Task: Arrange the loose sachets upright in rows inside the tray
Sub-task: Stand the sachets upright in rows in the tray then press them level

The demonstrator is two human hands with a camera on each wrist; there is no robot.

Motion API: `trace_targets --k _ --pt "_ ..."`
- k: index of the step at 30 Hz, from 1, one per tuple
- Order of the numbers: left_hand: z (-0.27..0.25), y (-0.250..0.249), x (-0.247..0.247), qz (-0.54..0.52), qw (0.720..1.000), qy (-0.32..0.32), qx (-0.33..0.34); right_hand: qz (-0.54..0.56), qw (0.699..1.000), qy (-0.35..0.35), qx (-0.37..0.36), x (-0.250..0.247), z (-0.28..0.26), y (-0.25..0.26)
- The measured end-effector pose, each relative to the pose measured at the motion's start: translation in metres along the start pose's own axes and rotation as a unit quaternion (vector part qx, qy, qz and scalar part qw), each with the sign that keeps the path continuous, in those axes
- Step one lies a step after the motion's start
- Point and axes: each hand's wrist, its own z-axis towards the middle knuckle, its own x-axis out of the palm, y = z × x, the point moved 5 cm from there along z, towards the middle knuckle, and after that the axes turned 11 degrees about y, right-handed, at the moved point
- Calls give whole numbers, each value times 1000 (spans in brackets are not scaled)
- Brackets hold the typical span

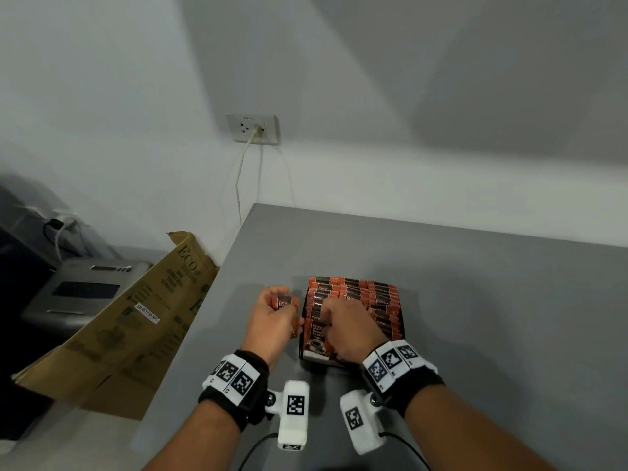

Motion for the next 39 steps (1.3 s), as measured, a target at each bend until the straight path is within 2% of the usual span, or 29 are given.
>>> trace_targets --k 7,10,12,15,17,19,23,27,30,33,39 --pt "-4 4 -2 36 999 11 1 -46 999 -22 -15 7 5 2" --pt "-3 6 -1 53 998 32 1 -31 999 -37 -22 0 1 2" --pt "-4 5 5 57 996 66 7 24 997 -58 -34 -11 -5 2" --pt "-6 5 15 51 991 125 5 200 978 -40 -46 -21 -15 0" --pt "-5 7 22 43 987 154 5 223 972 -30 -64 -26 -17 1" --pt "-5 5 27 35 989 143 6 192 978 -50 -65 -32 -18 -2" --pt "-1 -3 19 -36 998 54 1 187 978 -95 -3 -38 -19 -26" --pt "4 -5 7 -53 999 6 2 124 990 -67 27 -24 -24 -26" --pt "2 -5 10 -43 999 5 -2 107 994 -31 15 -10 -24 -15" --pt "0 -2 11 -34 999 7 -3 39 999 -17 -1 1 -19 -6" --pt "-2 0 12 0 1000 25 14 -6 1000 -17 -26 8 -14 -3"
